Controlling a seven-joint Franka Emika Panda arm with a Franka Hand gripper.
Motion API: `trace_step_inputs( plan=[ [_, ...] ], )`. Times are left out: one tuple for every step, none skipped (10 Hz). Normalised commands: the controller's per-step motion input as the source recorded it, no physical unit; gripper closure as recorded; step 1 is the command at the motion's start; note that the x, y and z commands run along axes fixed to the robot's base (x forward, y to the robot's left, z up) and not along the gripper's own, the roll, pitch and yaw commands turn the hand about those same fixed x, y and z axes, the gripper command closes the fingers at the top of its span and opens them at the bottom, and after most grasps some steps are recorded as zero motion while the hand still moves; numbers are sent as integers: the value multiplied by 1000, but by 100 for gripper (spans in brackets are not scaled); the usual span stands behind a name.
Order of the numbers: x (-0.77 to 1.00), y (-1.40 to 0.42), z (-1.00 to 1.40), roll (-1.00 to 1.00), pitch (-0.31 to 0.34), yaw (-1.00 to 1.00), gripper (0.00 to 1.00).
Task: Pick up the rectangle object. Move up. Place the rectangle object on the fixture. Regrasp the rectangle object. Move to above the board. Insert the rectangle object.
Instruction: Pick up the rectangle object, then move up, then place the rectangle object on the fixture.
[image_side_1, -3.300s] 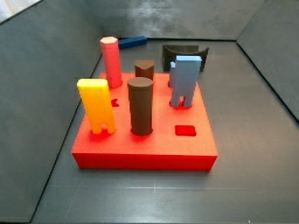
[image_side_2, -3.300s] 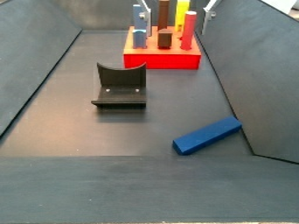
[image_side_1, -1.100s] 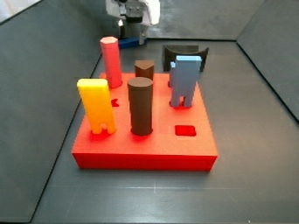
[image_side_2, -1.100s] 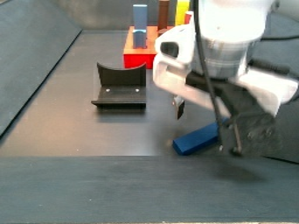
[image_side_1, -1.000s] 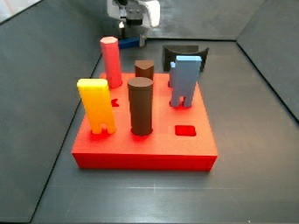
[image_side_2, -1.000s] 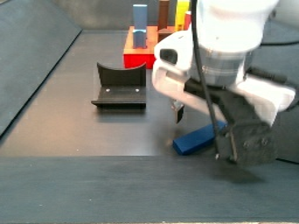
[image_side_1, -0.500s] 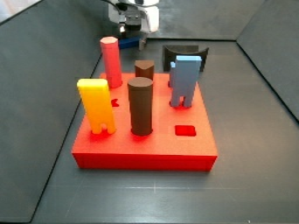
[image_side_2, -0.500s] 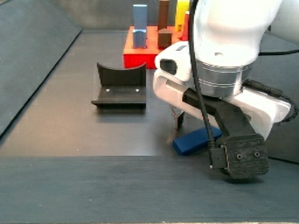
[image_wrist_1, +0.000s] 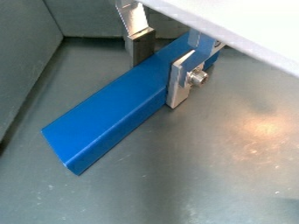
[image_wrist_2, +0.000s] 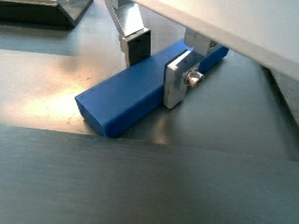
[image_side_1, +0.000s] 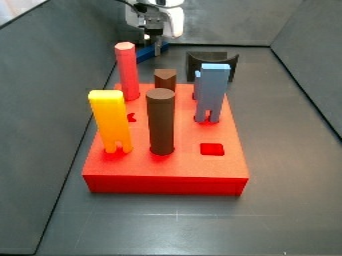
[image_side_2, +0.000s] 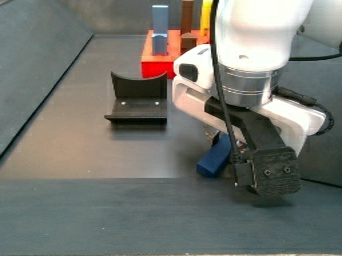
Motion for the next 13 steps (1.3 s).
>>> trace_step_inputs(
  plan=[
    [0, 0, 0, 0, 0, 0, 100],
    [0, 0, 0, 0, 0, 0, 100],
    [0, 0, 0, 0, 0, 0, 100],
    [0, 0, 0, 0, 0, 0, 100],
    [0, 0, 0, 0, 0, 0, 100],
    [0, 0, 0, 0, 0, 0, 100],
    [0, 0, 833, 0, 0, 0, 100],
    [2, 16, 838, 3, -3, 5, 100],
    [-30, 11, 723, 3, 26, 4, 100],
    [-26, 7, 544, 19, 45, -6, 100],
    [-19, 5, 395, 31, 60, -10, 100],
    [-18, 3, 291, 40, 69, -12, 100],
    [0, 0, 1000, 0, 0, 0, 100]
  ],
)
